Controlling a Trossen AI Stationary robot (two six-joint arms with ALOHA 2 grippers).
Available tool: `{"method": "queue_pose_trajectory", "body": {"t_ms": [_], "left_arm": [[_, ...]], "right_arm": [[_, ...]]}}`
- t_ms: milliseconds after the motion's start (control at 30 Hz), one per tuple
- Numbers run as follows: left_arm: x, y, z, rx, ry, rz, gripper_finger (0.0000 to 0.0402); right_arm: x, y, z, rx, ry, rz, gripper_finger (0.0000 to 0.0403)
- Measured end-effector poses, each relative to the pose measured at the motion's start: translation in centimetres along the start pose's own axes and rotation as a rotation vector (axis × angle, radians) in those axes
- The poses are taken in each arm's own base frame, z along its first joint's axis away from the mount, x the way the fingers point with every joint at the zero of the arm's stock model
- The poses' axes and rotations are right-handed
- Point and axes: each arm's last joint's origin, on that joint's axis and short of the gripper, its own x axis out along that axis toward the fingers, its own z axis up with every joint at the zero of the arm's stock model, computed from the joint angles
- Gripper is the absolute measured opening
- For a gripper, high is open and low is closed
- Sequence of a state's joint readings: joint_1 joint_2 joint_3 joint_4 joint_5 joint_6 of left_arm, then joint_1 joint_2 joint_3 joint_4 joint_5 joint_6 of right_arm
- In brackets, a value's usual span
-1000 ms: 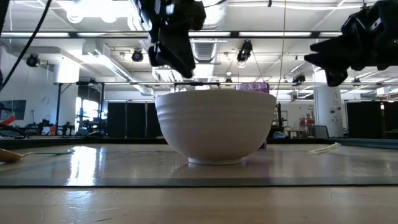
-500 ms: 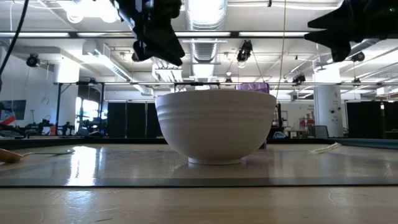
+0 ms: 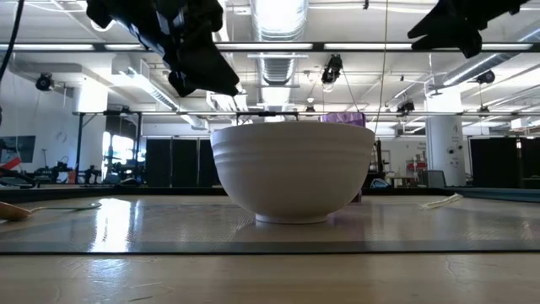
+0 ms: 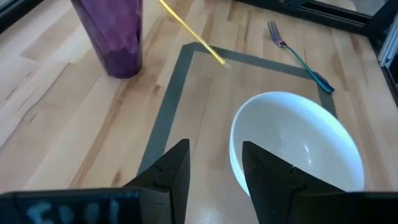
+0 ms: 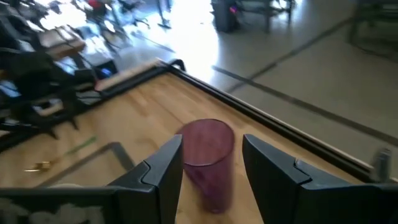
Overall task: Pick & Place Utensil
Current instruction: Put the purple cup on the mat to the top left of the white bowl
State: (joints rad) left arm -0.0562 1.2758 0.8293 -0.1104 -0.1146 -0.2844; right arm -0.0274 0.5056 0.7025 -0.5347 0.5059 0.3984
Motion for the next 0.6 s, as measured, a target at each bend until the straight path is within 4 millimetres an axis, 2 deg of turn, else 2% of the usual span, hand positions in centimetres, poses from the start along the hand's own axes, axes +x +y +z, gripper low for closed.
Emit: {"method": "queue_pose_trajectory", "body": {"t_ms": [400,600], "left_arm": [[0.1,-0.1,-0.3,0.002,-0.011,-0.006,0.0138],[0.1,0.0,-0.4,0.003,-0.009,-0.004,0.0138]], "right_arm": [[1.9,0.5,4.5,-0.032,0.208,-0.251,0.0162],[3.4,0.0,6.1,-0.01,0.355,-0.242,0.0162]]}}
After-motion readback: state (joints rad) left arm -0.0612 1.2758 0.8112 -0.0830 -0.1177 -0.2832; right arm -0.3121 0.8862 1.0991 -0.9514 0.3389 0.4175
